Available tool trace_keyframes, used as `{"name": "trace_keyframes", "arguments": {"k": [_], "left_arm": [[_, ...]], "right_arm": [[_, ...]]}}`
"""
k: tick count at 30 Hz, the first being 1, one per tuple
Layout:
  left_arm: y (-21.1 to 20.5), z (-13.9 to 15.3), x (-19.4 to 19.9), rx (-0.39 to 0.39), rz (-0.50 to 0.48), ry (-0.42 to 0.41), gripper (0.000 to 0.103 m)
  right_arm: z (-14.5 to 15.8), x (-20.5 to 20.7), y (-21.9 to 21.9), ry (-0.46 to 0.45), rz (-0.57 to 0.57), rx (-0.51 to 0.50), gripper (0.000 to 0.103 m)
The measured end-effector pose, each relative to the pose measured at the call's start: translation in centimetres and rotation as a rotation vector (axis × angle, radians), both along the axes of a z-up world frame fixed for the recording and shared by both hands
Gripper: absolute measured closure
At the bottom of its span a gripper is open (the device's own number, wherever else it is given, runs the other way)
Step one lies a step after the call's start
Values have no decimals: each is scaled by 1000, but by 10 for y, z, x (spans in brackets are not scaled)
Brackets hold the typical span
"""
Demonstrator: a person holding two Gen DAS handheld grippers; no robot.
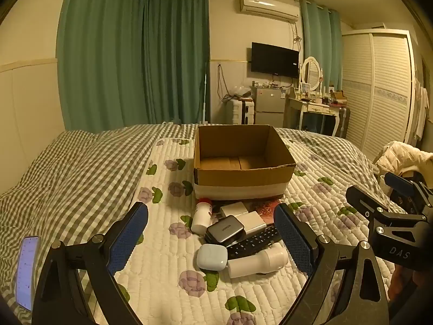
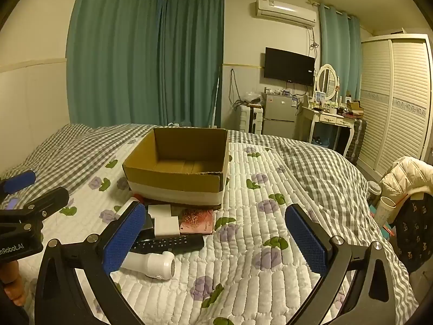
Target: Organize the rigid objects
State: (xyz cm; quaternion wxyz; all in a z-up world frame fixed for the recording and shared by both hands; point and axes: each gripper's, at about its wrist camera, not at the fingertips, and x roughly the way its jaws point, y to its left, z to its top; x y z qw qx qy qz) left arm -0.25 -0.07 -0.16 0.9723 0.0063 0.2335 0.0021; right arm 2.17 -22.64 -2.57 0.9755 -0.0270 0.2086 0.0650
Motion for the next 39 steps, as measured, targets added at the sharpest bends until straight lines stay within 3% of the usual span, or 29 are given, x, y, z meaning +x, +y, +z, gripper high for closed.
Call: {"name": "trace_keyframes", "arguments": {"k": [39], "left_arm": [[-2, -4, 2, 15, 10, 24, 7]], "right_arm": [[-4, 0, 1, 20, 4, -7, 0]]}}
